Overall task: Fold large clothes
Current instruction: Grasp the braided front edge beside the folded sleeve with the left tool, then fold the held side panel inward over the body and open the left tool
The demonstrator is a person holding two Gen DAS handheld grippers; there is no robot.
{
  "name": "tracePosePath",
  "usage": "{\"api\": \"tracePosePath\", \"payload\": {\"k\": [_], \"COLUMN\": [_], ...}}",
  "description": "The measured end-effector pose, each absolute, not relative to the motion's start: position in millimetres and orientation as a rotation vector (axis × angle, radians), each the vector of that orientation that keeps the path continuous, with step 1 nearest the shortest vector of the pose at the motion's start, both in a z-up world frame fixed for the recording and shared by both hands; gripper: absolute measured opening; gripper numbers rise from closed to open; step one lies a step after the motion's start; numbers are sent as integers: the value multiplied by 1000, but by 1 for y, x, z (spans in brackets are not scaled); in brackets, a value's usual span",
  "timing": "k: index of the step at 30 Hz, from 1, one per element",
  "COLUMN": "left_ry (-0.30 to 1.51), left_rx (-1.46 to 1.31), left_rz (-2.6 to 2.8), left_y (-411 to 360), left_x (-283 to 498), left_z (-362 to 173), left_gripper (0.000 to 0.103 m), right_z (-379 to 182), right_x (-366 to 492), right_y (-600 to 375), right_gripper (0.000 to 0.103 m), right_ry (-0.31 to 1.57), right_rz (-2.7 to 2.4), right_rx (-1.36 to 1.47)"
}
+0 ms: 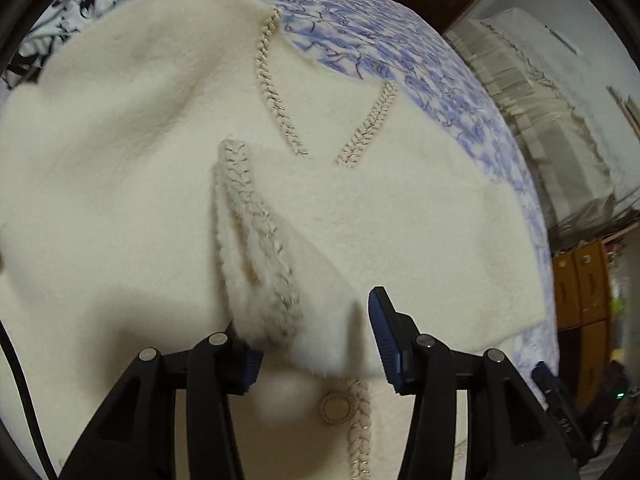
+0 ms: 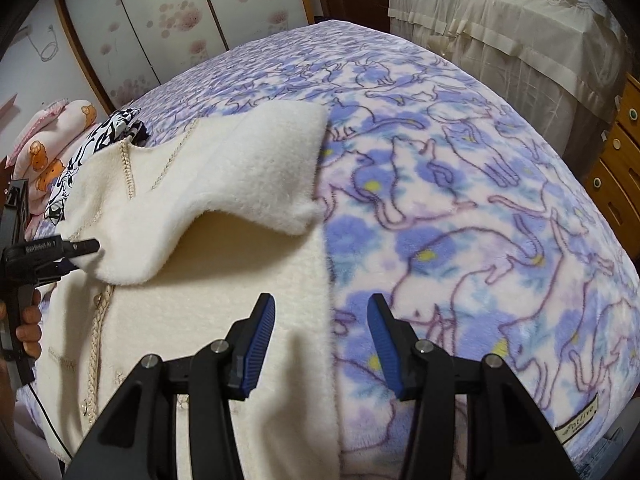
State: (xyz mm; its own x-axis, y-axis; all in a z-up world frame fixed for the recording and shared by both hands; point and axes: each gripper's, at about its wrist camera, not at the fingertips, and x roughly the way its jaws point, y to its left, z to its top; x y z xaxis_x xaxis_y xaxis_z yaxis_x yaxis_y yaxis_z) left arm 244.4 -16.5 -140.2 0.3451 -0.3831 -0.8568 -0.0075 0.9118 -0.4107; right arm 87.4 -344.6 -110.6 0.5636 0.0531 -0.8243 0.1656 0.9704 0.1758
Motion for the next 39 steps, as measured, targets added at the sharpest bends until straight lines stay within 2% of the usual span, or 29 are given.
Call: {"api": "tracePosePath", "payload": {"k": [3,10,11,12,14,17,20,22,24,25,27,29,32,34,37,38,39], "left_ry": [1248,1311,1309,1306,1280,1144,1006,990,1041,1076,1116,1136,1156,1151,1150,1154,1149], "left_rx": [-413,-304,-260,-205,-107,-29,-85,-111,-79,-55,-36,-36,-109,-171,-224,-231,-238], "left_rz": [-332,-400,-370,-327,-270,-224,-174,-149,-141,-132,-123,-121,-149,-158,-173,-181,-187], "left_y": [-21,-40,-42,-40,-43,-46,-29,-20,-18,-20,-18,-15,-7,1,5,4,3], "left_x": [259,294,297,299,301,297,292,293,297,298,296,295,302,304,314,316,319], "left_z": [-146,-151,-152,-151,-149,-124,-96,-93,-107,-119,-134,-143,-145,-144,-143,-143,-144], "left_gripper": [47,45,23,8,7,5,5,6,7,7,8,24,42,48,48,45,37], "right_z": [-109,-98,-97,-97,-100,-107,-112,-115,-119,-122,-128,-134,-141,-146,-153,-154,-153], "right_x": [94,121,125,131,141,164,184,197,209,218,233,249,274,288,304,307,309], "right_y": [-347,-364,-366,-369,-373,-378,-379,-376,-370,-365,-359,-355,-356,-360,-368,-369,-369], "right_gripper": [48,48,48,48,48,48,49,50,58,66,69,69,69,69,69,69,69], "right_ry": [977,962,958,959,967,1002,1022,1024,1031,1037,1053,1075,1098,1110,1111,1108,1097], "right_rz": [-61,-56,-59,-62,-60,-69,-63,-37,-12,5,15,11,-7,-15,-22,-23,-28], "right_rx": [255,313,317,321,330,329,332,330,325,319,301,282,268,285,336,343,338]}}
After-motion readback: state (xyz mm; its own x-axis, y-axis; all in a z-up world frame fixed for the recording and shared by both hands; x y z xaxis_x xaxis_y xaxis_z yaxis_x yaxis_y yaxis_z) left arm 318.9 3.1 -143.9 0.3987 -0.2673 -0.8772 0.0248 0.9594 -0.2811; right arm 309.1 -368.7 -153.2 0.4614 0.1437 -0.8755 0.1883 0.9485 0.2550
